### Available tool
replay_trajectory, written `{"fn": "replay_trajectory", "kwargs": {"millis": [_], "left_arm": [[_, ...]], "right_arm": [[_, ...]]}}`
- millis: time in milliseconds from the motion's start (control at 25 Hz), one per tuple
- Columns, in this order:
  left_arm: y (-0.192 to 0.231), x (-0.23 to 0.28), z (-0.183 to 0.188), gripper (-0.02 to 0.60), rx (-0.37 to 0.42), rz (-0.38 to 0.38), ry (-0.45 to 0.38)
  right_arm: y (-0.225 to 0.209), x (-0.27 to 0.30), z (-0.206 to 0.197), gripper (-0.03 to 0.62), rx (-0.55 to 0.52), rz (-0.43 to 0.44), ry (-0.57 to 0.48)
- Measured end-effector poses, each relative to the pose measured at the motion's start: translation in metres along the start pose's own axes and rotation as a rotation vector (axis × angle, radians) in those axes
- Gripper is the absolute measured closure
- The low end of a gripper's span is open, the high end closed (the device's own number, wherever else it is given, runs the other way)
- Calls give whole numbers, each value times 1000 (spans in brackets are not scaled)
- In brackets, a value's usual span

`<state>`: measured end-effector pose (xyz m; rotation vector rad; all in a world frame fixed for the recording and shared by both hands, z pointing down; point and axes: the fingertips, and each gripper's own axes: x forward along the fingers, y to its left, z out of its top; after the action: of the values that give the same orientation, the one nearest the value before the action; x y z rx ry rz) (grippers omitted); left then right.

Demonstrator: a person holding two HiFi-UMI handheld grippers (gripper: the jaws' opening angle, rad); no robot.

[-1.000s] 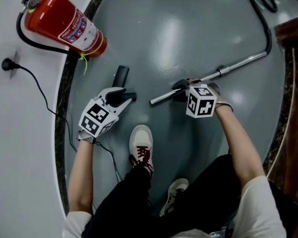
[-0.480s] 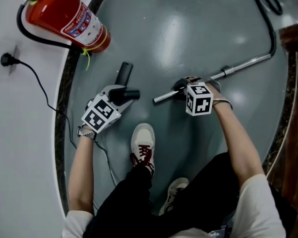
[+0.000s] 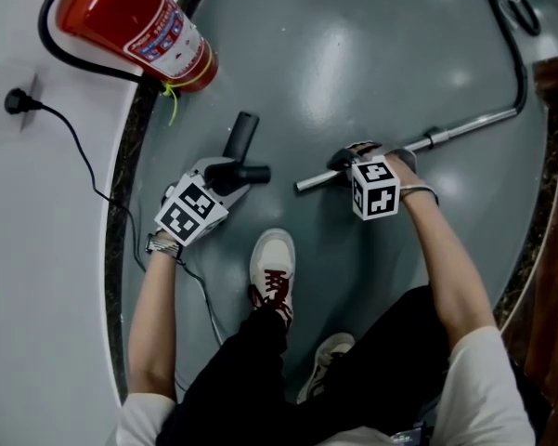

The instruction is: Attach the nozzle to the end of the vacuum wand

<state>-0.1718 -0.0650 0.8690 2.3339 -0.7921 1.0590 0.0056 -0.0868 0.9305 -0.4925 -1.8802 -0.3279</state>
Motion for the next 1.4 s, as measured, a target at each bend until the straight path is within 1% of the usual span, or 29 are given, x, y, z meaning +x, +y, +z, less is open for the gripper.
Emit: {"fn": "replay_trajectory", "kwargs": {"millis": [200,360,520,720,840,960,1080,1240,1400], "left_arm": [[1,3,-4,388,31,-4,28],[4,5,-3,385,66,-8,53],[1,9,-4,383,127,-44,93],[-8,16,-12,349,215,-110,130],[-7,18,-12,347,242,-118,141],[-7,23,-17,347,284,-108,180],[-8,27,-20,345,328,-92,218],[-8,32,-20,345,352,-83,231],[-5,35,-23,345,381,-72,249]], "right_arm": [[-2,-2,1,428,-7,-15,-23],[-5,-8,4,428,10,-40,-54],[-14,-18,9,428,20,-82,-90],[-26,-34,14,429,18,-148,-113],[-29,-41,16,439,5,-171,-110],[-29,-44,17,441,4,-176,-109],[-23,-39,15,441,2,-156,-98],[-17,-32,11,442,0,-129,-81],[-23,-35,13,444,6,-136,-80]]}}
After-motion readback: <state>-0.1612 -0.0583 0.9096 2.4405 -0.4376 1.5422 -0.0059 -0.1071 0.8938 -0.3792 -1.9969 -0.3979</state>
